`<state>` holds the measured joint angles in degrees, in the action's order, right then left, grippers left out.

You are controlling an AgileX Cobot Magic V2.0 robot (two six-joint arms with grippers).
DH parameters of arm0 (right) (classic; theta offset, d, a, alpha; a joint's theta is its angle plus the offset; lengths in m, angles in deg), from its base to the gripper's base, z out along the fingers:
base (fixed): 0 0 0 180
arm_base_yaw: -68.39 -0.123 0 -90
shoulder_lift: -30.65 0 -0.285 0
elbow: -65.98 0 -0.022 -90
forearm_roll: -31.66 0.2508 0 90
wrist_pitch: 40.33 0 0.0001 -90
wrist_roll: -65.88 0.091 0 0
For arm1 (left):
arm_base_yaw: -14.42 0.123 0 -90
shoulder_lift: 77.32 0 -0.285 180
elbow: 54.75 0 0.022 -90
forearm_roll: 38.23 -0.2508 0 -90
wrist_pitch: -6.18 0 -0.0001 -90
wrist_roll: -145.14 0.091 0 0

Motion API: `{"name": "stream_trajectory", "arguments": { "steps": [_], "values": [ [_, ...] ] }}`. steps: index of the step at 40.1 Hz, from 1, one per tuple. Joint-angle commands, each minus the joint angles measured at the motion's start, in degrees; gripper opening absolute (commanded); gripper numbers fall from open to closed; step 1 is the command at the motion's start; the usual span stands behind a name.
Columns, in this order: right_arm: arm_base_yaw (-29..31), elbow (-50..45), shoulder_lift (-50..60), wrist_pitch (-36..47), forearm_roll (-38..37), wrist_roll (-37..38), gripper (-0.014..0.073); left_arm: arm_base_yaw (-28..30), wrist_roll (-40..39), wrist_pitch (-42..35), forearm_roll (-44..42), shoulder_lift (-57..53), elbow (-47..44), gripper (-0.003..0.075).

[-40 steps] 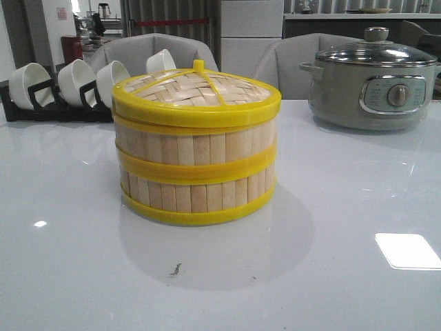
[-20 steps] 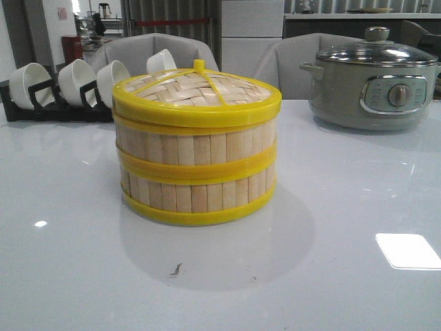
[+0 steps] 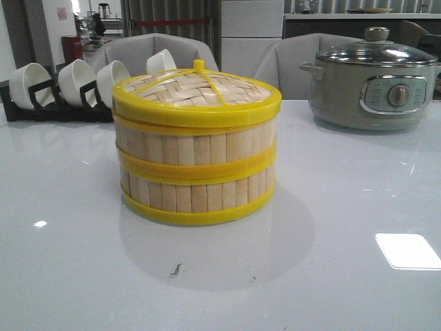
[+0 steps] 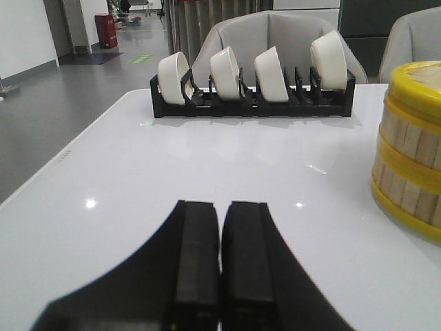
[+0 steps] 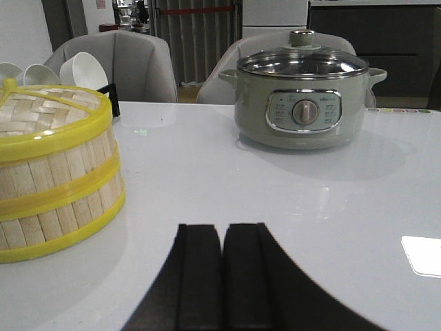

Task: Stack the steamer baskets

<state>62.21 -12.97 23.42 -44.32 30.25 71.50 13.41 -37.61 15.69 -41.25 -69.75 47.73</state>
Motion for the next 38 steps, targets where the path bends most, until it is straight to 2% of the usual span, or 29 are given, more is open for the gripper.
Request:
{"name": "stream_trajectory", "arguments": {
  "steps": [1,38],
  "values": [
    [0.1,0.8,1.2,2.7,0.1,-0.7,0.0050,0.0,0.0,-4.9,0.4,-1.0,-0.1,0.0095],
    [0.1,0.8,1.2,0.9,0.3,-0.7,0.0050,0.0,0.0,-4.9,0.4,-1.0,-0.1,0.0095]
  ]
}}
